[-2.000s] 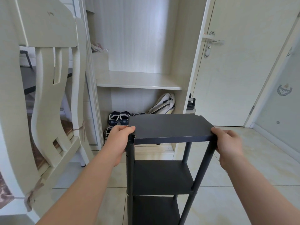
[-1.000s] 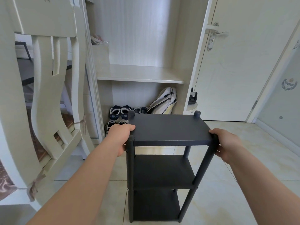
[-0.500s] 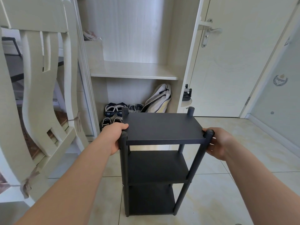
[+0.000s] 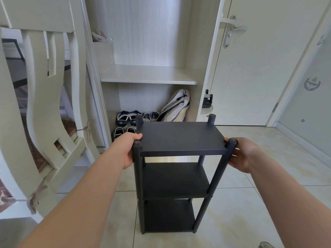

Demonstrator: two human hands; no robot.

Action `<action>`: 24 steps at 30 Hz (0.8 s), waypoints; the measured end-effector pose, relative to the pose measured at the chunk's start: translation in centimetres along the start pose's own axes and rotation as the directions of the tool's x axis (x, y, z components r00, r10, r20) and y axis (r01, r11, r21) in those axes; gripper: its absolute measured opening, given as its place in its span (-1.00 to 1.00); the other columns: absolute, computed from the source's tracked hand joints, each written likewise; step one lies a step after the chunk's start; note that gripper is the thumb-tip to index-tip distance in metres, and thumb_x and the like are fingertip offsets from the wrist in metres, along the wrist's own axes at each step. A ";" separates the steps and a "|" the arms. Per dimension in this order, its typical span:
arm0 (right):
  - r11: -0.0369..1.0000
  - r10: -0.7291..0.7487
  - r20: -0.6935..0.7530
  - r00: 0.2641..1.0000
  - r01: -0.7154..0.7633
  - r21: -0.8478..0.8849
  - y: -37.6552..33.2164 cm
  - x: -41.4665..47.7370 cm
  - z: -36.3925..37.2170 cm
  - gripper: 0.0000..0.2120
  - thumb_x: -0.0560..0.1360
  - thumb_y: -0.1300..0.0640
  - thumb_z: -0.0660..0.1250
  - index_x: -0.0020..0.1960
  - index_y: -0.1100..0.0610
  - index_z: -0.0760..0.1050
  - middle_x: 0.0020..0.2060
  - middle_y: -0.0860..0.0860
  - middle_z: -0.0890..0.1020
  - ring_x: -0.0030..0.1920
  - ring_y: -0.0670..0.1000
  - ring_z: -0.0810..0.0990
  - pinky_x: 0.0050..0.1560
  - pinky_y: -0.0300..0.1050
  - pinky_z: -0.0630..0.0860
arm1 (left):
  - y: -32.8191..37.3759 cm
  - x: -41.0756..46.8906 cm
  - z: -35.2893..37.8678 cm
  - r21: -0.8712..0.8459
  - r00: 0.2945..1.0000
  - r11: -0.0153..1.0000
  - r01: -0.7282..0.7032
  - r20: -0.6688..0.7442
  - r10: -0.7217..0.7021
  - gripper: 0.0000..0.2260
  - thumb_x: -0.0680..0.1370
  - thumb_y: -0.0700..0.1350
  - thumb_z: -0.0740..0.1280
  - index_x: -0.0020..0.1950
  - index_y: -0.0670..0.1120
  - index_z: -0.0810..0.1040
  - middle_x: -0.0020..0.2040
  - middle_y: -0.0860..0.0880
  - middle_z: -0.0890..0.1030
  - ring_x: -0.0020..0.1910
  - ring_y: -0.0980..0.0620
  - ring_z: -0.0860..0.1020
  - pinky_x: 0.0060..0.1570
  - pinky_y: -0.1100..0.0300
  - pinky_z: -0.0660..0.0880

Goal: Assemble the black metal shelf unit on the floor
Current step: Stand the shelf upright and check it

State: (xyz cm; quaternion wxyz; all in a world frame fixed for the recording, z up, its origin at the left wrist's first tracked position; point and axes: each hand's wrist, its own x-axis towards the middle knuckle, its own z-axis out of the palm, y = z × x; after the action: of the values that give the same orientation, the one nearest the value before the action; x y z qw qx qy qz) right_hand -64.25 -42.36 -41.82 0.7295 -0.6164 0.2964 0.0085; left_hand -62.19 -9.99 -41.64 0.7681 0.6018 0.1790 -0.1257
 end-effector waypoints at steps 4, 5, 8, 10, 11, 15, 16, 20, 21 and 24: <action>1.000 0.010 -0.005 1.000 -0.010 -0.013 0.0 0.0 0.0 -0.90 0.55 0.18 0.32 0.04 0.14 0.57 -0.23 0.05 0.61 -0.24 0.08 0.56 -0.20 -0.08 0.50 | 0.1 -0.4 0.0 -0.005 1.000 1.000 0.014 0.017 -0.014 -0.91 0.62 -0.16 0.28 0.02 -0.12 0.57 -0.26 -0.03 0.72 -0.21 -0.02 0.66 -0.23 0.13 0.52; 1.000 0.013 -0.005 1.000 -0.013 -0.014 0.0 0.0 0.0 -0.91 0.55 0.18 0.32 0.03 0.14 0.57 -0.23 0.06 0.61 -0.24 0.08 0.56 -0.20 -0.07 0.50 | 0.2 -0.4 0.0 -0.011 1.000 1.000 0.015 0.019 -0.015 -0.91 0.62 -0.17 0.28 0.01 -0.12 0.57 -0.25 -0.04 0.71 -0.20 -0.02 0.65 -0.23 0.13 0.52; 1.000 0.023 -0.006 1.000 -0.024 -0.012 0.1 0.0 0.0 -0.94 0.56 0.17 0.33 -0.04 0.14 0.56 -0.23 0.06 0.61 -0.24 0.07 0.56 -0.21 -0.08 0.50 | 0.1 -0.4 0.0 -0.013 1.000 1.000 0.020 0.011 -0.020 -0.91 0.62 -0.18 0.28 0.05 -0.13 0.57 -0.13 -0.06 0.69 -0.17 -0.03 0.64 -0.21 0.13 0.53; 1.000 0.029 -0.011 1.000 -0.029 -0.012 0.2 0.1 0.0 -0.93 0.56 0.17 0.33 -0.06 0.15 0.56 -0.23 0.07 0.61 -0.24 0.07 0.57 -0.20 -0.08 0.50 | 0.0 -0.4 0.0 -0.010 1.000 1.000 0.027 -0.002 -0.027 -0.89 0.61 -0.18 0.29 0.10 -0.15 0.56 -0.08 -0.08 0.68 -0.17 -0.03 0.65 -0.24 0.12 0.51; 0.999 0.030 -0.014 0.999 -0.030 -0.013 0.3 0.2 0.1 -0.93 0.56 0.17 0.32 -0.07 0.15 0.56 -0.24 0.08 0.62 -0.24 0.07 0.57 -0.20 -0.08 0.50 | 0.0 -0.4 0.0 -0.010 1.000 1.000 0.028 -0.007 -0.028 -0.88 0.61 -0.18 0.30 0.12 -0.15 0.55 -0.05 -0.09 0.67 -0.16 -0.04 0.65 -0.24 0.12 0.51; 1.000 0.021 -0.026 0.999 -0.021 -0.011 0.4 0.3 0.1 -0.92 0.56 0.17 0.31 -0.05 0.16 0.56 -0.22 0.10 0.63 -0.21 0.09 0.58 -0.15 -0.07 0.51 | -0.2 -0.3 0.0 -0.010 1.000 1.000 0.022 -0.013 -0.023 -0.84 0.60 -0.18 0.31 0.16 -0.16 0.54 0.03 -0.11 0.67 -0.02 -0.08 0.65 -0.05 0.07 0.56; 1.000 0.017 -0.029 0.999 -0.017 -0.008 0.5 0.3 0.2 -0.91 0.56 0.17 0.29 -0.05 0.16 0.57 -0.21 0.10 0.63 -0.21 0.09 0.58 -0.16 -0.07 0.51 | -0.2 -0.2 0.0 -0.013 1.000 1.000 0.021 -0.014 -0.021 -0.84 0.60 -0.18 0.31 0.17 -0.16 0.55 0.05 -0.11 0.67 0.01 -0.08 0.64 0.02 0.06 0.56; 1.000 0.022 -0.033 0.999 -0.022 -0.005 0.6 0.2 0.3 -0.88 0.57 0.17 0.28 -0.06 0.16 0.57 -0.20 0.11 0.63 -0.21 0.09 0.57 -0.17 -0.07 0.50 | -0.2 0.1 -0.2 -0.022 0.999 0.999 0.032 -0.013 -0.033 -0.84 0.60 -0.19 0.31 0.16 -0.17 0.55 0.06 -0.11 0.67 0.00 -0.09 0.64 -0.03 0.08 0.55; 1.000 0.021 -0.035 0.999 -0.021 -0.002 0.6 0.3 0.2 -0.88 0.57 0.18 0.27 -0.06 0.16 0.58 -0.20 0.11 0.63 -0.21 0.09 0.58 -0.18 -0.07 0.51 | -0.2 0.2 -0.2 -0.026 0.999 0.999 0.040 -0.007 -0.041 -0.84 0.60 -0.19 0.31 0.16 -0.18 0.56 0.07 -0.12 0.66 0.01 -0.09 0.63 0.01 0.08 0.54; 1.000 0.021 -0.038 0.999 -0.021 0.004 0.6 0.3 0.0 -0.87 0.57 0.19 0.27 -0.07 0.17 0.59 -0.21 0.11 0.64 -0.22 0.09 0.58 -0.19 -0.07 0.51 | -0.3 0.2 -0.1 -0.044 0.999 0.998 0.054 0.009 -0.054 -0.83 0.61 -0.20 0.30 0.18 -0.19 0.56 0.07 -0.13 0.65 0.01 -0.10 0.62 0.06 0.08 0.53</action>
State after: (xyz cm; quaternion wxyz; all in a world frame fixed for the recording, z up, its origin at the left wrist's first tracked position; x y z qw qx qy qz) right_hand -64.25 -42.32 -42.46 0.7246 -0.6120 0.3168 0.0039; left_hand -62.14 -9.93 -42.06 0.7783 0.5791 0.1947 -0.1450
